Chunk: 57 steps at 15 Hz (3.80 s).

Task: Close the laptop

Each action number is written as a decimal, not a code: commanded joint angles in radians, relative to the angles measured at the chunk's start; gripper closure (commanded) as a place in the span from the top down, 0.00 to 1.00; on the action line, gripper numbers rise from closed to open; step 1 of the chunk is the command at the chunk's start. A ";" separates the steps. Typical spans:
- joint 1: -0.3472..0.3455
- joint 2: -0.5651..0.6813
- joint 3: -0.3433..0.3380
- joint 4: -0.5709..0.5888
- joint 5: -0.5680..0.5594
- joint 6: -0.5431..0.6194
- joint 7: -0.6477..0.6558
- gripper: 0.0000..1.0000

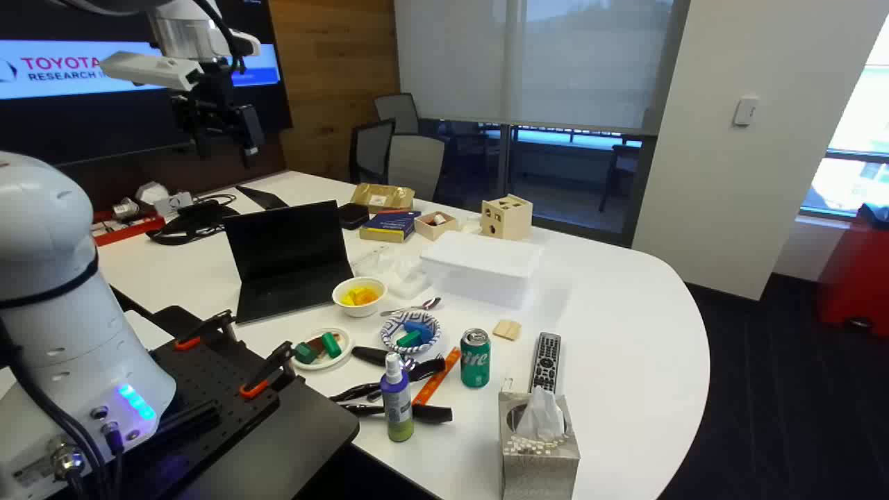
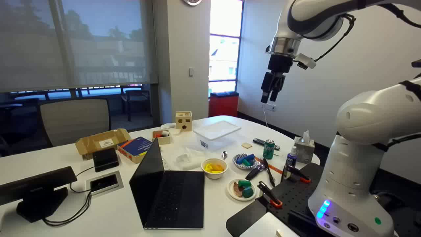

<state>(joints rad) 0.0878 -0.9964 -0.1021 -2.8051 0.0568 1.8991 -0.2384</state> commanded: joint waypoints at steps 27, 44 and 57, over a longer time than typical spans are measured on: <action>0.172 1.454 0.362 1.000 -0.071 0.646 -0.656 1.00; 0.187 2.167 0.393 1.943 -0.099 0.044 -0.783 1.00; 0.085 2.297 0.378 2.109 0.007 -0.571 -0.735 1.00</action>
<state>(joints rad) 0.1972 1.2633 0.2696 -0.7197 0.0348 1.4257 -0.9996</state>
